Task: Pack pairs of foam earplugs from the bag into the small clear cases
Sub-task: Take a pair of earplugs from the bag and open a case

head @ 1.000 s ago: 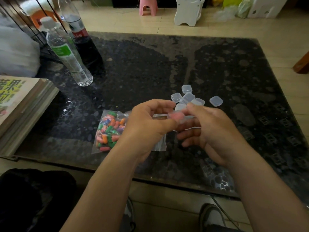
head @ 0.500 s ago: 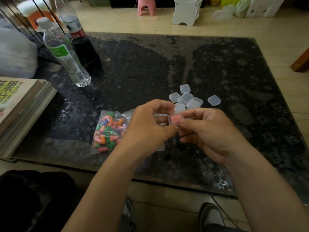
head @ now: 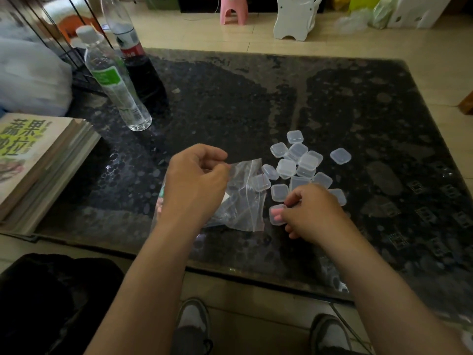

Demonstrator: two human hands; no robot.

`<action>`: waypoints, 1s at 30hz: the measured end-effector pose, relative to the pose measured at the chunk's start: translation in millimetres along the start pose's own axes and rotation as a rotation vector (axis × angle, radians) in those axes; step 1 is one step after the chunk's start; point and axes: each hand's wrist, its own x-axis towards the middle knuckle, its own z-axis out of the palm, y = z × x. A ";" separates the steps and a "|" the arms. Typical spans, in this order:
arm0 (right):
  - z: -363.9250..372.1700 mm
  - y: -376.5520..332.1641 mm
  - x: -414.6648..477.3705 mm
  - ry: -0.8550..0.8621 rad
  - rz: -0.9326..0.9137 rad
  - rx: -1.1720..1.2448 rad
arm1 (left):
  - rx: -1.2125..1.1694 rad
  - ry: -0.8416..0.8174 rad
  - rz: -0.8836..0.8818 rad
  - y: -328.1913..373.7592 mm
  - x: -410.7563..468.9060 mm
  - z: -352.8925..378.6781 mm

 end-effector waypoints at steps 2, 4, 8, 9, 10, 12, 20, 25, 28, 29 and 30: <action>2.6 -1.8 2.4 -0.004 0.012 -0.062 | 0.034 0.021 -0.006 -1.8 2.0 -4.0; 2.7 -3.7 3.4 0.027 -0.010 -0.081 | 0.070 0.043 -0.010 -4.5 4.2 -9.5; 3.8 -15.1 1.0 0.130 -0.137 0.072 | 0.179 0.104 0.005 -18.1 13.7 -25.1; 6.2 -19.2 1.4 0.120 -0.163 0.100 | 0.220 0.109 0.008 -22.1 15.4 -29.4; 9.6 -23.3 2.8 0.097 -0.185 0.116 | 0.250 0.111 0.010 -25.8 16.5 -33.6; 16.3 -30.2 5.1 0.052 -0.214 0.146 | 0.311 0.104 -0.002 -33.7 17.7 -41.8; 41.6 -50.6 14.4 -0.261 -0.042 0.462 | 0.676 -0.091 -0.125 -59.5 19.7 -67.8; 58.0 -66.0 11.6 -0.452 -0.010 0.521 | 0.705 -0.214 -0.158 -63.2 19.7 -74.6; 67.7 -72.7 12.7 -0.469 -0.035 0.438 | 0.724 -0.243 -0.140 -67.6 20.2 -77.2; 70.5 -74.5 12.4 -0.460 -0.053 0.377 | 0.717 -0.249 -0.136 -69.2 20.3 -77.9; 73.9 -75.2 13.5 -0.451 -0.073 0.327 | 0.709 -0.252 -0.131 -70.3 20.2 -78.1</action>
